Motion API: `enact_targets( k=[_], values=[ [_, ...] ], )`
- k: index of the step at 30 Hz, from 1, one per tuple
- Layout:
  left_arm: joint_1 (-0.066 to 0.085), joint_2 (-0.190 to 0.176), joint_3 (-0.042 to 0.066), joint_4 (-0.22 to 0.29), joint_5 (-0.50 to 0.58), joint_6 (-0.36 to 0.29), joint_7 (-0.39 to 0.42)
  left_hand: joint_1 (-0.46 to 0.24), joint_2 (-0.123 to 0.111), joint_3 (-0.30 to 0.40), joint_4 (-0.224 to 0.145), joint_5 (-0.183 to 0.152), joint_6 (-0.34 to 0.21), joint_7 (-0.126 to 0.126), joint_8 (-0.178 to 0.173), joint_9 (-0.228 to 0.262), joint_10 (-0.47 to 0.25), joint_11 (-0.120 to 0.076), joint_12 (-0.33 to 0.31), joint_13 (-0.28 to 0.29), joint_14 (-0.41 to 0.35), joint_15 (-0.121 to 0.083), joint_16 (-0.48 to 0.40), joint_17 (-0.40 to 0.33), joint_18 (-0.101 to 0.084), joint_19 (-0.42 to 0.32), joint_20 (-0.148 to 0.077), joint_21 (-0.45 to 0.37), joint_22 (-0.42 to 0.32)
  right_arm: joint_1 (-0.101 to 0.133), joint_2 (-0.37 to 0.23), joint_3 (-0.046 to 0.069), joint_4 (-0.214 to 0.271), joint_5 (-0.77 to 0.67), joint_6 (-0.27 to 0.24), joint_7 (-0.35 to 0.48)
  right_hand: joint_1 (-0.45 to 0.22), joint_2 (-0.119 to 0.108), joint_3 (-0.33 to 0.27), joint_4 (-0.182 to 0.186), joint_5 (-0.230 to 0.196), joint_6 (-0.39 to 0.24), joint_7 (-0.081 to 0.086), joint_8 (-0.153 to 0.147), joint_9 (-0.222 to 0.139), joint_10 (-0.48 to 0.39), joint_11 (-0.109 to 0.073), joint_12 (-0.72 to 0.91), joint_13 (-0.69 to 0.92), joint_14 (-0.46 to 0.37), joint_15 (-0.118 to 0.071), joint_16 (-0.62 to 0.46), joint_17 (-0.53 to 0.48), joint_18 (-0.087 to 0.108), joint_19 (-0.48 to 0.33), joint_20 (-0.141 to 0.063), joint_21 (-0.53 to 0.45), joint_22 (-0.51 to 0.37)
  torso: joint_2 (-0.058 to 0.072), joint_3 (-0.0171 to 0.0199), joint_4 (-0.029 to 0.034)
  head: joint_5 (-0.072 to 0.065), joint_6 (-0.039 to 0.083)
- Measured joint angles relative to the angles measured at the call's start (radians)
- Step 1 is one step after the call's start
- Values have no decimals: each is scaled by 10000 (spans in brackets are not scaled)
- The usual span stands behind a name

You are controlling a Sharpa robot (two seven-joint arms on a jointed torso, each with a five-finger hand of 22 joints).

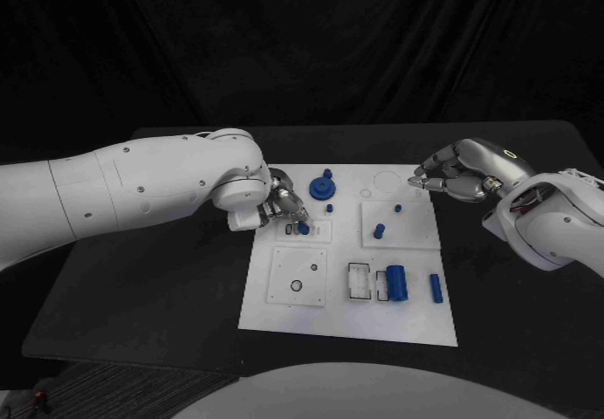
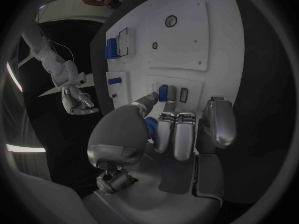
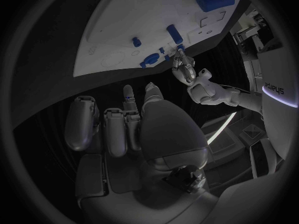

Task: Assemble the parts on the task board

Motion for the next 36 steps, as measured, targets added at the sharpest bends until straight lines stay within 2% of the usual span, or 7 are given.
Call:
enact_targets(
  k=[3,8,15,19,23,25,36],
  values=[
    [-3,14,-3,4,5,21,0,-118,8,-149,110,-114,-22,22,-42,-29,-20,20,-36,0,0,0,0,0,0,-35,35,0,0,-3,2,0,0,0,4,0,0,0,0,0,0,0,0,0,0,0,0,1,0,-1,0,0,0,0,0,0,0,-1,0,0,-3,0,0],
    [-14,18,-5,6,10,65,1,-416,-73,-560,422,-611,29,97,-81,-125,-3,69,-36,0,0,0,0,0,1,2,71,-39,0,-18,10,0,-1,1,13,-2,0,-1,0,0,0,0,0,-41,0,-1,1,3,0,-1,1,0,0,1,0,0,0,-1,2,0,-4,0,0],
    [-19,17,-6,-1,12,121,2,-498,-79,-875,662,-688,167,56,-56,-55,-3,69,-77,0,37,37,0,0,1,2,71,-129,0,-48,22,0,-21,2,29,-4,-1,-1,0,0,0,0,0,-48,0,-1,1,-28,0,-2,2,0,0,1,0,0,0,-2,1,0,-4,-7,0],
    [-21,9,-6,-12,12,150,2,-498,-79,-1117,643,-688,141,30,369,502,-3,69,-76,0,37,36,0,0,1,2,71,-157,0,-67,23,0,-31,3,38,-4,-1,-1,0,0,0,0,0,-48,0,-2,1,-29,0,-2,2,0,0,0,0,0,0,-3,0,0,-4,1,0],
    [-22,4,-6,-17,12,189,2,-354,64,-1420,674,-688,-215,-74,1117,1638,-3,69,-76,0,37,37,0,0,1,2,71,-173,0,-81,23,0,-36,4,47,-5,2,1,0,0,0,0,0,-48,0,-2,2,-29,0,-3,3,0,0,0,0,0,0,-3,0,0,-4,9,0],
    [-23,4,-9,-18,12,216,2,-346,73,-1456,712,-680,-248,-107,1341,1979,-17,38,-76,0,37,36,0,0,1,2,71,-207,0,-85,22,0,-38,4,51,-5,2,2,0,0,0,0,0,-48,0,-2,2,-29,0,-3,3,0,0,1,0,0,0,-3,0,0,-4,10,0],
    [-25,-25,-9,2,12,261,2,-384,219,-1667,863,-634,-446,-124,1687,2598,1,-2,-74,0,-1,-1,0,-1,1,2,71,-207,0,-97,14,0,-43,5,64,-5,20,19,0,0,0,0,0,-48,0,-18,18,-26,1,-10,10,0,0,0,0,0,0,-4,0,0,-5,16,0]
  ],
)
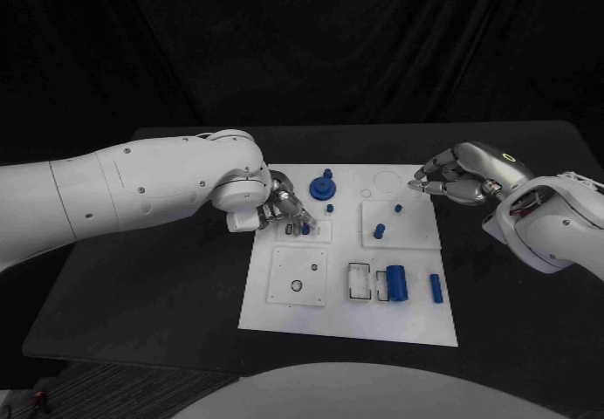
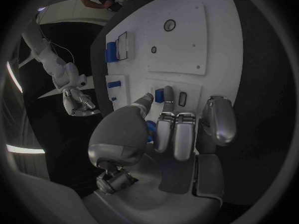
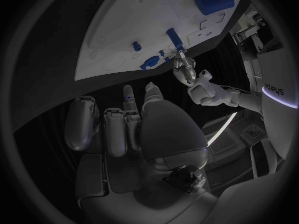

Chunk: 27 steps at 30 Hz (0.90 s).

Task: Assemble the parts on the task board

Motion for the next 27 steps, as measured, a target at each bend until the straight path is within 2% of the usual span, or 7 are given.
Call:
enact_targets(
  k=[8,11,17,20,21,25,27],
  values=[
    [38,-497,-1,499,1,-276,0,-282,-235,-655,467,-321,5,-5,384,507,4,-68,82,0,18,-59,0,0,0,148,-148,173,0,-2,-83,0,0,0,-2,2,23,23,0,0,0,0,0,0,0,-2,1,-9,30,-10,10,0,0,1,0,0,0,-1,-2,-7,0,53,0],
    [275,-750,-11,718,3,-479,-2,-321,-274,-833,607,-366,56,-56,460,614,10,-96,159,0,2,-74,0,0,0,236,-163,272,0,-3,-119,0,14,0,-8,3,23,23,0,0,0,0,0,0,0,-2,1,-23,29,-10,11,0,0,0,0,0,0,-1,-3,-7,-2,66,0],
    [893,-1103,16,779,3,-856,-1,-321,-274,-936,691,-366,93,-92,521,662,-10,-115,198,-1,38,-109,0,-1,0,260,-187,324,0,-3,-150,2,33,2,-11,2,23,23,0,57,0,0,0,0,0,-2,2,-23,25,-11,12,-243,0,0,0,0,88,-1,11,-7,-6,67,0],
    [1061,-1246,15,651,2,-1013,13,-321,-274,-975,730,-366,143,-142,570,695,-10,-116,200,0,2,-144,0,-1,0,272,-200,324,0,-3,-184,2,73,2,-11,-1,20,25,-29,86,-48,0,0,-50,0,1,-1,-91,25,-10,10,-432,0,-17,0,0,199,-2,29,-13,-6,5,0],
    [1091,-1282,15,608,1,-1050,16,-321,-274,-1005,760,-366,183,-182,572,705,10,-135,200,0,2,-144,0,-1,0,272,-200,366,0,-3,-193,2,86,2,-11,-2,16,25,-29,86,-48,0,0,-50,0,5,-5,-126,25,-5,5,-497,0,-111,0,0,284,-2,34,-17,-9,-14,0],
    [1161,-1333,9,373,0,-1128,17,-321,-274,-1031,786,-366,217,-216,575,711,-4,-182,246,0,1,-144,0,-1,0,308,-236,369,0,-3,-225,2,134,3,-13,-3,-129,62,-29,85,-48,0,0,-50,0,45,-45,-207,27,42,-27,-614,0,-166,0,0,338,-2,76,-40,-24,-40,0],
    [1178,-1300,8,212,0,-1125,10,-321,-274,-1049,805,-366,217,-216,575,711,-4,-182,245,0,1,-144,0,-1,0,308,-236,369,0,-3,-233,2,135,3,-13,-5,-167,74,-57,114,-48,0,0,-50,0,46,-47,-207,27,49,-34,-614,0,-165,0,0,338,-2,108,-59,-30,14,0]
  ],
)
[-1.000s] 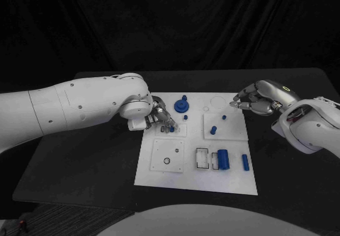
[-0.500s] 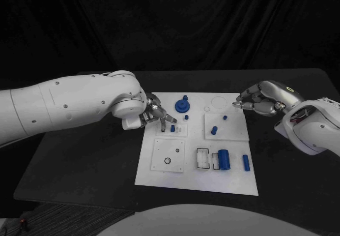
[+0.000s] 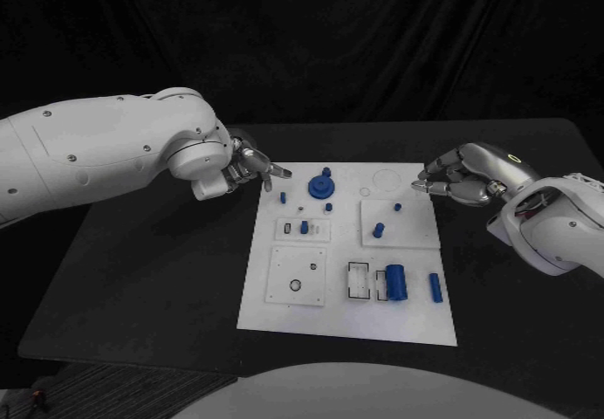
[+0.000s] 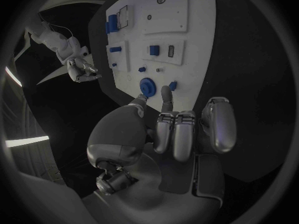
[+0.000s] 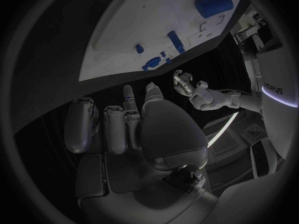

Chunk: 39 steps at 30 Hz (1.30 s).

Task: Assemble the parts on the task board

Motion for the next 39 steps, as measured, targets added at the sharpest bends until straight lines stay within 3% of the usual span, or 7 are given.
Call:
enact_targets(
  k=[9,17,26,32,39],
  values=[
    [-70,341,-2,-953,0,259,-7,260,123,-150,150,0,-38,38,-290,-321,0,0,0,0,0,1,0,0,0,0,0,-60,0,0,90,0,-14,0,12,2,0,0,0,-1,0,0,0,-36,0,0,-1,-89,0,7,-6,43,0,1,0,0,0,8,151,-80,-1,163,0],
    [-244,579,-9,-1461,-11,599,4,521,201,-523,406,0,-268,268,-1146,-1105,18,99,-46,0,25,25,0,0,1,-111,111,-184,0,0,123,-1,-41,0,36,4,-53,-53,0,-1,0,0,0,-36,0,-2,1,-107,0,7,-6,42,0,2,0,0,0,7,236,-126,6,172,0],
    [-363,607,-7,-1350,-825,814,361,601,123,-875,596,0,60,230,-1216,-1316,-15,132,31,0,2,76,0,0,0,-75,147,-21,0,-1,134,-1,-40,1,56,8,-66,-66,0,-1,0,0,0,-36,0,-7,6,-107,0,8,-5,42,0,3,0,0,0,6,248,-131,0,239,0],
    [-374,529,-7,-1230,-1682,871,682,554,76,-1142,838,0,162,199,-1216,-1324,-15,131,145,-1,2,75,0,0,-1,55,127,213,0,-1,117,-1,-40,1,64,8,-64,-65,0,-1,0,0,0,-36,0,-9,8,-106,-1,14,2,41,0,4,0,0,-48,5,236,-131,0,292,0],
    [-381,518,-7,-1114,-2209,975,959,555,77,-1154,850,0,162,199,-1216,-1339,-16,131,145,-1,2,76,0,0,-1,55,127,213,0,-2,112,0,-44,1,72,8,-60,-61,0,-1,0,0,0,-36,0,-10,8,-104,-2,13,3,41,0,4,0,0,-48,4,235,-127,6,311,0]
  ],
)
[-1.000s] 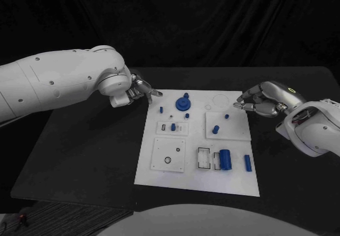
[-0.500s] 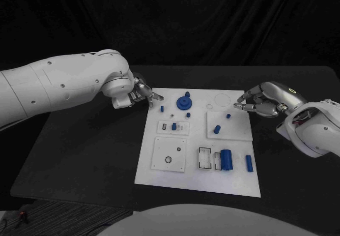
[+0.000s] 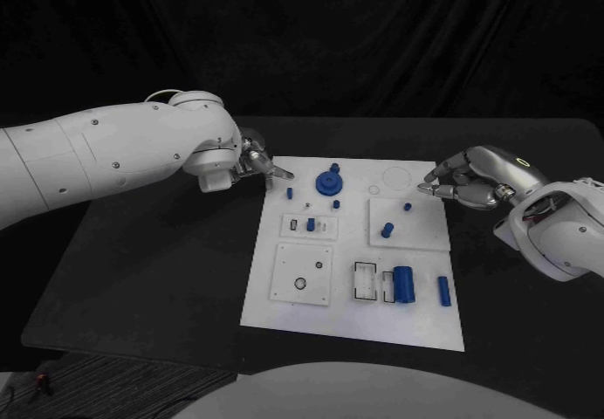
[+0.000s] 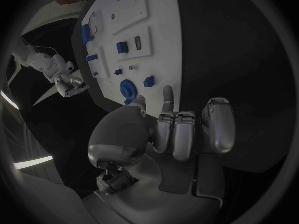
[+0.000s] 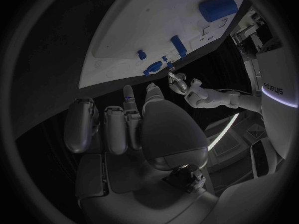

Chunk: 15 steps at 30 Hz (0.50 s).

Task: Assemble the parts on the task board

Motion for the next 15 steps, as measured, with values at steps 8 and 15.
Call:
enact_targets(
  k=[8,15],
  values=[
    [-18,166,1,2,-251,186,169,368,156,-2,-3,860,41,-32,0,-79,0,0,0,1,0,0,0,0,0,35,-36,40,0,0,9,0,-13,5,9,0,29,29,0,0,15,0,0,0,0,-2,1,9,0,-1,1,0,0,1,0,0,0,-1,7,1,0,40,0],
    [-60,325,2,-7,-342,364,161,390,178,-27,-28,947,73,0,0,-84,0,0,0,1,0,0,0,0,1,35,-36,40,0,-1,9,0,-18,18,16,1,42,41,0,0,50,0,0,0,0,-2,1,-20,2,-3,4,0,0,0,0,0,0,-2,16,1,11,51,0]
  ],
)
